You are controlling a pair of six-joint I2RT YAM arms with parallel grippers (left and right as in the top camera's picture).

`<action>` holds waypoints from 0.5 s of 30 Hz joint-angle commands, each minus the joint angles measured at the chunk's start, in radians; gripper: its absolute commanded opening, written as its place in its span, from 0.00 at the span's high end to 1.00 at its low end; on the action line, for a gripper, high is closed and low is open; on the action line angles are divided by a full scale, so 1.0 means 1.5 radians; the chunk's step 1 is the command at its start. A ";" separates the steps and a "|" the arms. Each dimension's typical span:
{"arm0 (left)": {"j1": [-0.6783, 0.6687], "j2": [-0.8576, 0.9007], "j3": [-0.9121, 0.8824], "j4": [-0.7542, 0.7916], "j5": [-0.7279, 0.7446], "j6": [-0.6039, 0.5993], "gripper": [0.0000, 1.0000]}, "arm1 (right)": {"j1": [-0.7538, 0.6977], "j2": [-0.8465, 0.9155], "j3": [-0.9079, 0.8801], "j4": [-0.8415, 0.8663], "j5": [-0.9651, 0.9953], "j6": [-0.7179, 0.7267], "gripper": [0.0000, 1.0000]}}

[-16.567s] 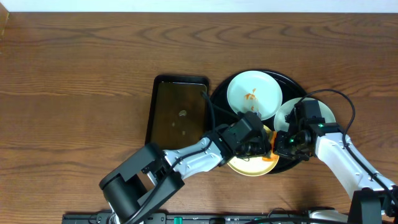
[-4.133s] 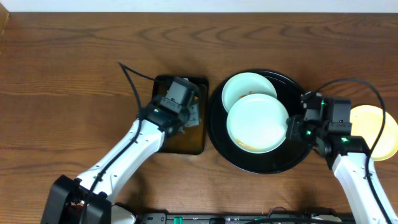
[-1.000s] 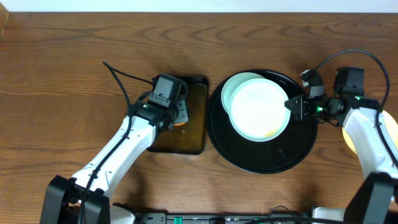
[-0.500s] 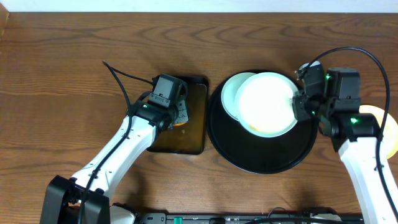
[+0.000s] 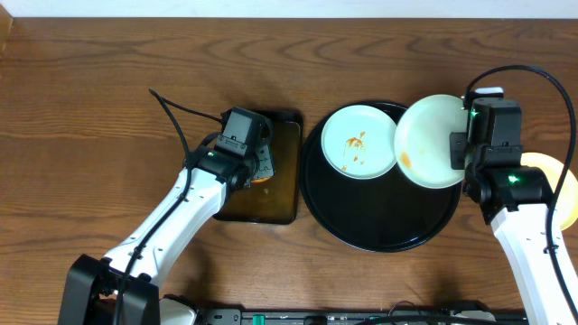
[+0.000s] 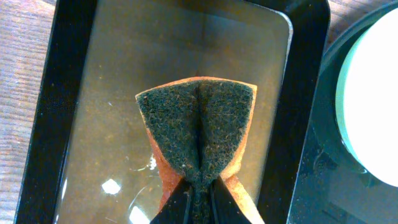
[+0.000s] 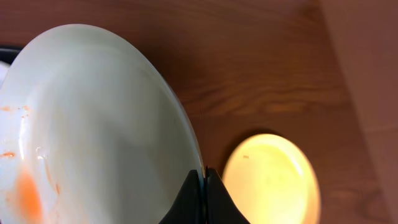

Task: Clean dirty plates on tray and stack at the side
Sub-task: 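Carry the pale green plate right and stack it on the yellow plate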

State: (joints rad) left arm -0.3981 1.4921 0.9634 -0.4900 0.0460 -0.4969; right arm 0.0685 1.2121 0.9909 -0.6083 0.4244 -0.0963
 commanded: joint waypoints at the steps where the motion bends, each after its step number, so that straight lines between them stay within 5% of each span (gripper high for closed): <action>1: 0.003 -0.006 0.002 0.001 -0.008 0.004 0.92 | 0.005 -0.007 0.000 0.001 0.092 0.040 0.99; 15: 0.003 -0.006 0.002 0.000 -0.007 0.004 0.93 | -0.162 0.079 0.000 -0.043 0.061 0.254 0.99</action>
State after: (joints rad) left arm -0.3981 1.4921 0.9634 -0.4904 0.0460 -0.4969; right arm -0.1112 1.2949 0.9909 -0.6727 0.5068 0.1802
